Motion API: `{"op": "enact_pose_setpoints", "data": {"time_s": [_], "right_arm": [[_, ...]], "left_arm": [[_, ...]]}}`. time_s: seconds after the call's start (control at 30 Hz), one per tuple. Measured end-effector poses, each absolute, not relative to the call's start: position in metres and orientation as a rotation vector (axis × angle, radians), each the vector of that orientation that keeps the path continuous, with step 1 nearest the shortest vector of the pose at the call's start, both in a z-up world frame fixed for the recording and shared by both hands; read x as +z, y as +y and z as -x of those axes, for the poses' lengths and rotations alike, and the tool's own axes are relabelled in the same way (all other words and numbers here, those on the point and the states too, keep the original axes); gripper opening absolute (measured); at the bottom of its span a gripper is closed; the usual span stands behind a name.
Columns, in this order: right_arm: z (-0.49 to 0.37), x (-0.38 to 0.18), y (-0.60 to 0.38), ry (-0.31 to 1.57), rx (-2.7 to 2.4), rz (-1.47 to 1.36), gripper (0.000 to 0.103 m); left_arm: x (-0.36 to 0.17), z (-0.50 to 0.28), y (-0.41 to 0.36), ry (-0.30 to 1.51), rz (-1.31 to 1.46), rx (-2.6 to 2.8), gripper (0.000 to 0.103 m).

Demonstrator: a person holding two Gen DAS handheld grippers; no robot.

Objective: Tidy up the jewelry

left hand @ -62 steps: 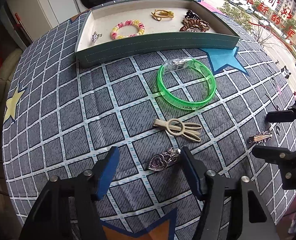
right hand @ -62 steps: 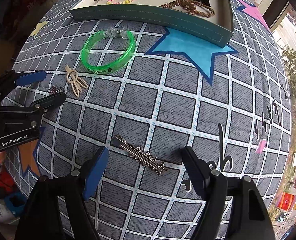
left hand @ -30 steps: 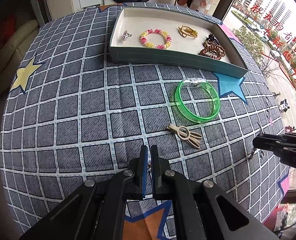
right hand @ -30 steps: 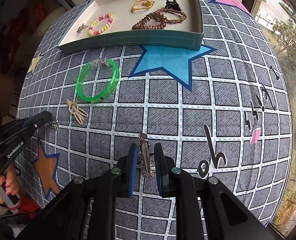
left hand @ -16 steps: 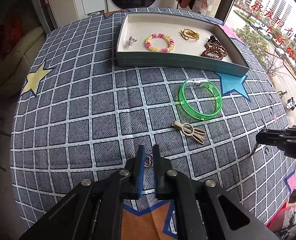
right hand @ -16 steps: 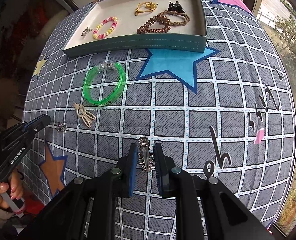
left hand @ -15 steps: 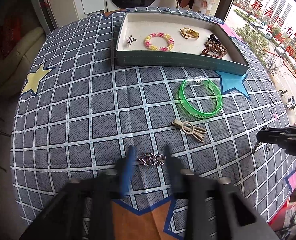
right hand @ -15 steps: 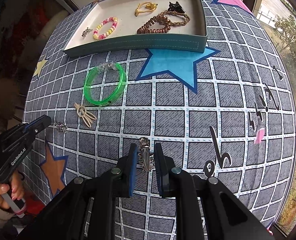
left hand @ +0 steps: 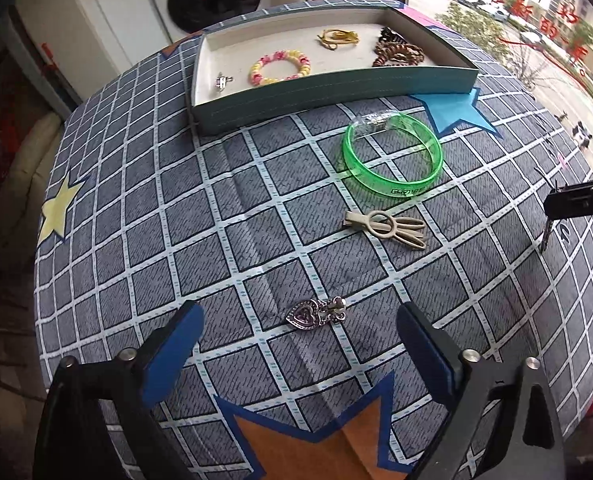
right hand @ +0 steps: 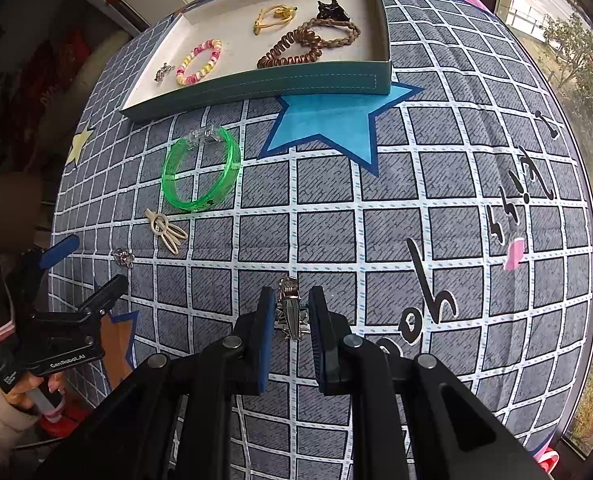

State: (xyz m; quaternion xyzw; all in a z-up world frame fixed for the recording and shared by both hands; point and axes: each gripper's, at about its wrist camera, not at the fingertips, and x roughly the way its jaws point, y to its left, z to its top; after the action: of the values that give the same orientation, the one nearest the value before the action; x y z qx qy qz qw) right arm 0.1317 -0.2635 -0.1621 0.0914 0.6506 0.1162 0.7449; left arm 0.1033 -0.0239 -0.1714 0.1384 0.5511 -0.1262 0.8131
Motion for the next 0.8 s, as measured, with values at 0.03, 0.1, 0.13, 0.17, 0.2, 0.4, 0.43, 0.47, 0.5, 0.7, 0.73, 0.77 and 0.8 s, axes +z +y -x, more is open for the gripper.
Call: {"op": "enact_pose_setpoints", "data": {"time_s": [0.03,0.1,0.13,0.17,0.2,0.4,0.43,0.47,0.5,0.7,0.73,0.77,0.8], "right_arm": [[-0.131,-0.162,-0.264,1.425,0.254,-0.201,0.018],[-0.129,-0.162,-0.265,1.426,0.253,-0.203,0.019],[-0.129,-0.162,-0.265,1.427,0.254,-0.203,0.019],[-0.129,-0.162,-0.264,1.427,0.255,-0.202,0.019],[-0.128,-0.161,-0.264,1.427,0.256,-0.2,0.018],[-0.126,-0.161,-0.265,1.427,0.255,-0.205,0.018],[-0.125,-0.162,-0.264,1.428,0.254,-0.206,0.018],[-0.125,-0.162,-0.264,1.428,0.253,-0.207,0.018],[-0.125,-0.162,-0.263,1.427,0.253,-0.207,0.018],[-0.128,-0.157,-0.263,1.413,0.261,-0.215,0.014],[-0.129,-0.156,-0.263,1.41,0.262,-0.22,0.014],[-0.13,-0.155,-0.263,1.407,0.263,-0.224,0.014],[-0.132,-0.154,-0.263,1.404,0.263,-0.229,0.014]], "left_arm": [[-0.174,-0.105,-0.025,1.181,-0.308,-0.279,0.098],[-0.177,-0.108,-0.024,1.187,-0.306,-0.295,0.096],[-0.179,-0.11,-0.023,1.196,-0.301,-0.299,0.087],[-0.182,-0.112,-0.022,1.213,-0.291,-0.306,0.082],[-0.183,-0.112,-0.02,1.214,-0.266,-0.312,0.082],[-0.182,-0.111,-0.019,1.217,-0.218,-0.334,0.045],[-0.182,-0.111,-0.019,1.217,-0.213,-0.335,0.045],[-0.182,-0.11,-0.019,1.218,-0.205,-0.335,0.044],[-0.182,-0.11,-0.018,1.219,-0.196,-0.334,0.044],[-0.17,-0.109,-0.008,1.228,-0.105,-0.306,0.04],[-0.168,-0.109,-0.008,1.225,-0.098,-0.304,0.04],[-0.165,-0.109,-0.007,1.22,-0.094,-0.302,0.04],[-0.163,-0.109,-0.007,1.217,-0.09,-0.3,0.04]]}}
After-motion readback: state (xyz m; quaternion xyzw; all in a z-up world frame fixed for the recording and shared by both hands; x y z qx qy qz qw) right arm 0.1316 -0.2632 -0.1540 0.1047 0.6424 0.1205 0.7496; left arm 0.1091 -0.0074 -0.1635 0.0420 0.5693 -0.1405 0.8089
